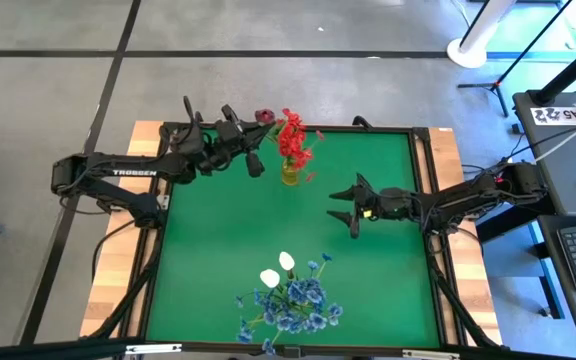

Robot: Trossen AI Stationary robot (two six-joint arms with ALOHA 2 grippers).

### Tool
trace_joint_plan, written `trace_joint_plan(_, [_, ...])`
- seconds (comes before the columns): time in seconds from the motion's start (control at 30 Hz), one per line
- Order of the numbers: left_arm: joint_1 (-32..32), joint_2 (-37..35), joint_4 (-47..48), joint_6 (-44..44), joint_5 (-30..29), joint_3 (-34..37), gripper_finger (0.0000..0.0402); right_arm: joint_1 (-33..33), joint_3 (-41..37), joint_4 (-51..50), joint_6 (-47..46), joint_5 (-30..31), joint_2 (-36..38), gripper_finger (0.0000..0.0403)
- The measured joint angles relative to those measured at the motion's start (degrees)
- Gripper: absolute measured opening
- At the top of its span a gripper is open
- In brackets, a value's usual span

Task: Sort flowers into vase by color
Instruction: Put the dark red tulip into the yellow vase

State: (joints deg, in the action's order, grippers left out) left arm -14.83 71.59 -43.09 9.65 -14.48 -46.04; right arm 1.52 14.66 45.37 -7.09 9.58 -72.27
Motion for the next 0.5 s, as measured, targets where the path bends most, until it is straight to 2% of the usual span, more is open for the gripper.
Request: trace_joint_plan(0.5, [0.16,3.45,-1.92,-5.29,0.02,-0.09,0.0,-1.68,0.0,-0.8,-0.26,-0.11,0.0,0.0248])
